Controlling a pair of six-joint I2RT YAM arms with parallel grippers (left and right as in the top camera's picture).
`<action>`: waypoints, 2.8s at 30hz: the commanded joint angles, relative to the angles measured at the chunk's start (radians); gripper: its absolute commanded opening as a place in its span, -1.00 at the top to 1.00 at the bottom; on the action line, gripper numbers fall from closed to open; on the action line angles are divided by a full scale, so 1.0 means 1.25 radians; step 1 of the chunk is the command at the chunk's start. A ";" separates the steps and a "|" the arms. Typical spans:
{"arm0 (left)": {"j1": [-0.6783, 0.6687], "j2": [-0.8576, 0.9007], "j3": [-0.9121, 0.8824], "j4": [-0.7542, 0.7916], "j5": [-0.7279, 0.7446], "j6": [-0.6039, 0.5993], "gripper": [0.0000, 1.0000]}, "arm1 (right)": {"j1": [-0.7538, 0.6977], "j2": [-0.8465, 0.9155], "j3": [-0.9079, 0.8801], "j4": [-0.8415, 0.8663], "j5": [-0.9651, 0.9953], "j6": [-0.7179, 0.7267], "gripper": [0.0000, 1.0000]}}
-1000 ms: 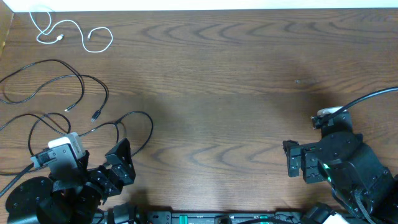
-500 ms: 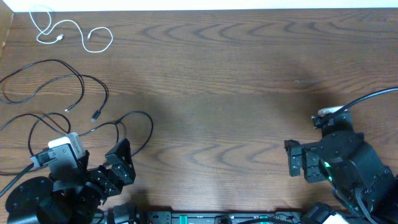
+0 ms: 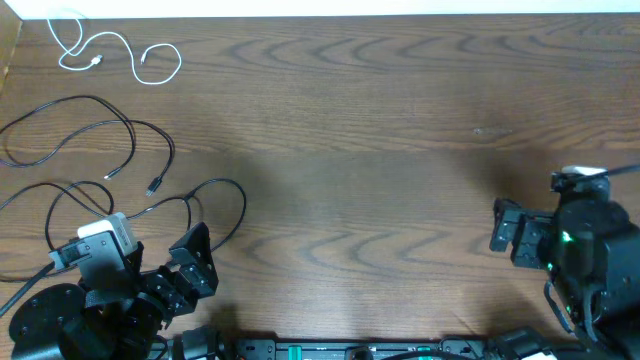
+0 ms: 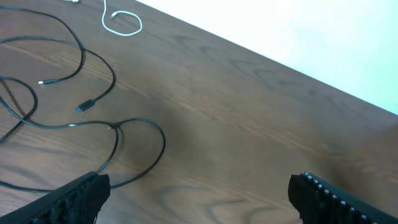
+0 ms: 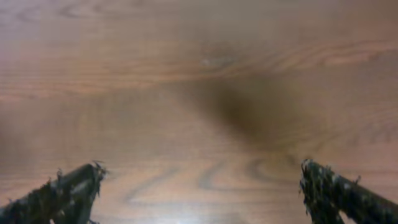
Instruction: Untangle cables
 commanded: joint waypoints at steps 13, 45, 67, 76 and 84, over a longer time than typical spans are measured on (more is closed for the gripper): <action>0.002 -0.002 0.001 -0.002 0.009 0.005 -0.95 | -0.221 -0.392 -0.460 0.353 -0.156 -0.159 -0.99; 0.002 -0.002 0.001 -0.002 0.009 0.005 -0.95 | -0.234 -0.580 -0.893 0.884 -0.173 -0.171 -0.98; 0.002 -0.002 0.001 -0.002 0.009 0.005 -0.95 | -0.235 -0.580 -0.910 0.867 -0.213 -0.177 -0.99; 0.002 -0.002 0.001 -0.002 0.009 0.005 -0.95 | -0.212 -0.580 -0.910 0.862 -0.216 -0.319 -0.98; 0.002 -0.002 0.001 -0.002 0.009 0.005 -0.95 | -0.212 -0.580 -0.910 0.862 -0.216 -0.360 -0.98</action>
